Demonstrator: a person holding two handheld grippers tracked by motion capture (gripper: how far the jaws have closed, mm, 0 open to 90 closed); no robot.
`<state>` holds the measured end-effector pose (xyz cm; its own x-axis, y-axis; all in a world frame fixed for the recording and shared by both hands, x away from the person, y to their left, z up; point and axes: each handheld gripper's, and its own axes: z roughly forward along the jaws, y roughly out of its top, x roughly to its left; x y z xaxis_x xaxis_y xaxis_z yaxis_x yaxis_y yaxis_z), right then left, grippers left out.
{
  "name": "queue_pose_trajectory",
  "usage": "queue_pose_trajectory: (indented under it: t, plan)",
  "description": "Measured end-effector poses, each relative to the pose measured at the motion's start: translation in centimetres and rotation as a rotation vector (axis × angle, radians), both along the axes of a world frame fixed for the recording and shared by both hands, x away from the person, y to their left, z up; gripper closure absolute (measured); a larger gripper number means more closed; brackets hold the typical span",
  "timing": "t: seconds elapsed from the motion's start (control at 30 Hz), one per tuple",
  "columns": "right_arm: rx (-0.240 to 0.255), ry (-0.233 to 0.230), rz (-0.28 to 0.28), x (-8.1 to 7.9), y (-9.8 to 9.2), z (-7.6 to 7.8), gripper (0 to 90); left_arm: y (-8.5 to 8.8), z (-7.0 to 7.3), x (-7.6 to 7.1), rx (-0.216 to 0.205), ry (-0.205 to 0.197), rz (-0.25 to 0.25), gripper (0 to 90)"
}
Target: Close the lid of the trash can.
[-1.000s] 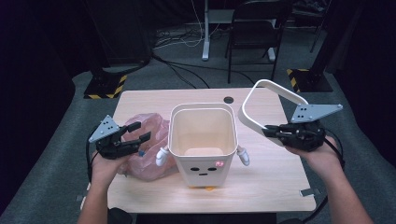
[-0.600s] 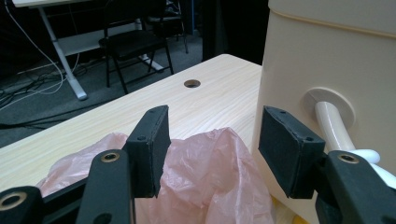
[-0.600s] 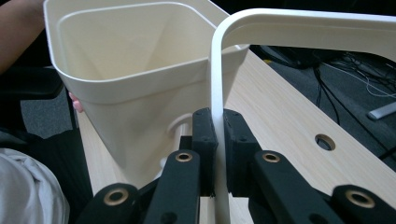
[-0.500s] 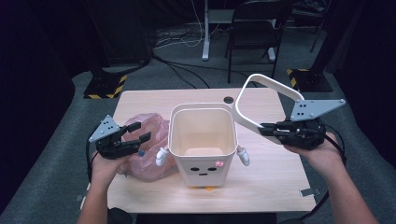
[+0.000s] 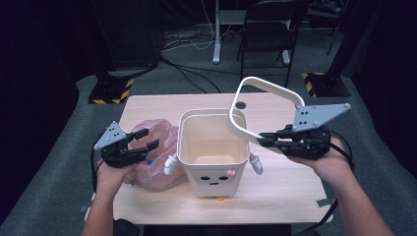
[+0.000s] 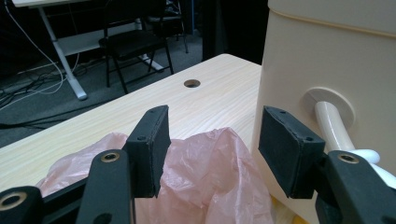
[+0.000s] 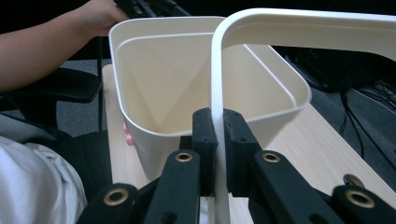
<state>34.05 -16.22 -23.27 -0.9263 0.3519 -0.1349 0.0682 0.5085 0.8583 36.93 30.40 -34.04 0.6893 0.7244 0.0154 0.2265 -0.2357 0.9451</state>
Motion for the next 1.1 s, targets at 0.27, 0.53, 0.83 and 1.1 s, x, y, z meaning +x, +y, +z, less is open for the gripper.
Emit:
queue_pose_trajectory:
  t: [0.27, 0.53, 0.83, 1.1]
  plan:
    - [-0.011, 0.000, 0.068, 0.2, 2.4, 0.0, 84.4, -0.1, 0.0, 0.0, 0.002, 0.000, -0.006, 42.8]
    - [-0.031, -0.009, 0.121, 0.0, 4.1, 0.6, 84.4, 0.0, 0.0, 0.0, -0.001, -0.001, -0.003, 42.8]
    - [-0.043, -0.014, 0.175, -0.3, 5.7, 0.9, 84.4, 0.0, 0.0, 0.0, 0.000, 0.000, -0.002, 42.8]
    - [-0.051, -0.013, 0.216, -0.4, 6.9, 1.0, 84.4, 0.0, 0.0, 0.0, -0.001, -0.001, -0.002, 42.8]
